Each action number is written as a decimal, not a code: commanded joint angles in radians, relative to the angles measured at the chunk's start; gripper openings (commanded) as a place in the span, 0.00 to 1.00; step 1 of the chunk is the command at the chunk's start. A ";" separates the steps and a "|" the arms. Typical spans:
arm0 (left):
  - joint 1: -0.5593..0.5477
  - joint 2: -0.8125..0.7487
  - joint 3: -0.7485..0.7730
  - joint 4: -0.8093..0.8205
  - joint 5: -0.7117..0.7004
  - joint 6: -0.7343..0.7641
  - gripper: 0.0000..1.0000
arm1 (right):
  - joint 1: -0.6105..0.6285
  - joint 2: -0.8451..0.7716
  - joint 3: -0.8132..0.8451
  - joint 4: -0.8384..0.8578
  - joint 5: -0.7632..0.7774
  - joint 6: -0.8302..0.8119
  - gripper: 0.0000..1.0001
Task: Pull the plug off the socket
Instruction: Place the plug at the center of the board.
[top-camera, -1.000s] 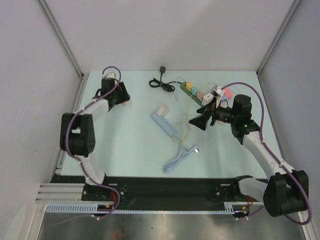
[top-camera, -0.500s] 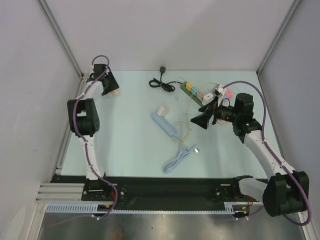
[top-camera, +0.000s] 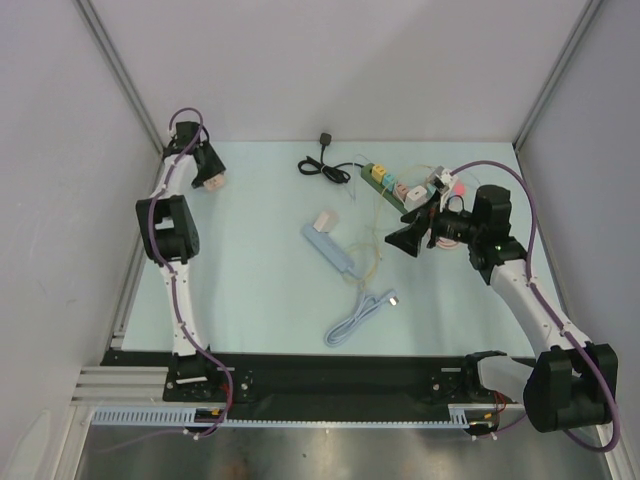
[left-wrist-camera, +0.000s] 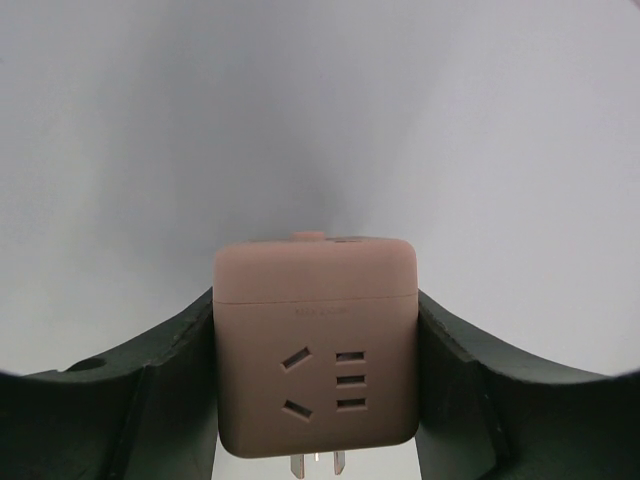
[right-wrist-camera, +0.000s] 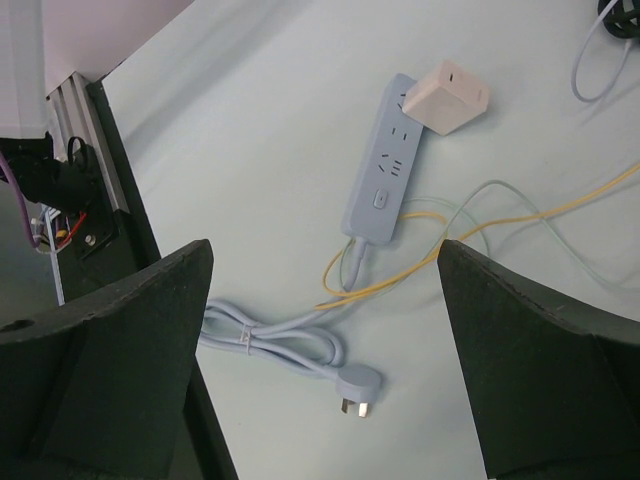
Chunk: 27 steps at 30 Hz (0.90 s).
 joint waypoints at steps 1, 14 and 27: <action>0.024 0.028 0.059 -0.047 -0.011 -0.032 0.08 | -0.016 -0.016 0.048 0.006 -0.023 -0.018 1.00; 0.033 0.028 0.081 -0.053 0.038 -0.047 0.72 | -0.030 -0.028 0.057 -0.007 -0.029 -0.019 1.00; 0.020 -0.155 -0.002 -0.041 0.119 0.066 1.00 | -0.030 -0.056 0.039 0.000 -0.032 -0.056 1.00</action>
